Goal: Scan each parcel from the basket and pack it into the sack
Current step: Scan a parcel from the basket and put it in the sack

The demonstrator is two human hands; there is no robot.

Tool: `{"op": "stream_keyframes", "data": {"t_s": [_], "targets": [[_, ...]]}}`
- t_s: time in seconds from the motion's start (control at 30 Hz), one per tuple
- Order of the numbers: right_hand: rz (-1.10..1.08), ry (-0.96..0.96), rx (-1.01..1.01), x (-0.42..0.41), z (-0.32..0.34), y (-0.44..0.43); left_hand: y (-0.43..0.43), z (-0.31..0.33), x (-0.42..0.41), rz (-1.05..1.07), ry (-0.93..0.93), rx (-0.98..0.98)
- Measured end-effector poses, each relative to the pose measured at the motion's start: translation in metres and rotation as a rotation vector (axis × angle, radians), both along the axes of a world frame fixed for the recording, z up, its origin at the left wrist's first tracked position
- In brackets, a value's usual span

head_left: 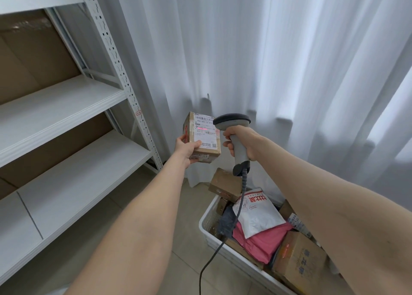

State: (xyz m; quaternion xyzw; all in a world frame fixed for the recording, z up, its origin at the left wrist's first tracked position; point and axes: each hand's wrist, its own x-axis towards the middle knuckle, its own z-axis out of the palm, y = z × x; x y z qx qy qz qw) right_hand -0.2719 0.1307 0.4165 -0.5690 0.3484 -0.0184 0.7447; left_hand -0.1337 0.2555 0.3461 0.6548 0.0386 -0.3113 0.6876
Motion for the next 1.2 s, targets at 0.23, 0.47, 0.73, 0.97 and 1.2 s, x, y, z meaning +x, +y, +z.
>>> {"op": "stream_keyframes", "data": {"t_s": [0.23,0.47,0.73,0.97,1.2], "targets": [[-0.134,-0.064,0.001,-0.003,0.010,-0.004,-0.002,0.005,-0.010,-0.067,-0.008,-0.033],[-0.098,-0.061,-0.015,-0.009,0.017,-0.008,-0.007,0.007,-0.017,-0.084,-0.003,-0.045],[-0.094,-0.054,-0.049,-0.014,0.017,-0.013,-0.008,0.005,-0.019,-0.086,-0.004,-0.035],[-0.097,-0.043,0.015,-0.009,0.002,-0.005,0.005,0.006,-0.026,-0.015,-0.010,0.003],[0.020,-0.041,0.011,0.019,-0.029,0.049,0.080,0.005,-0.030,0.171,-0.029,0.086]]}}
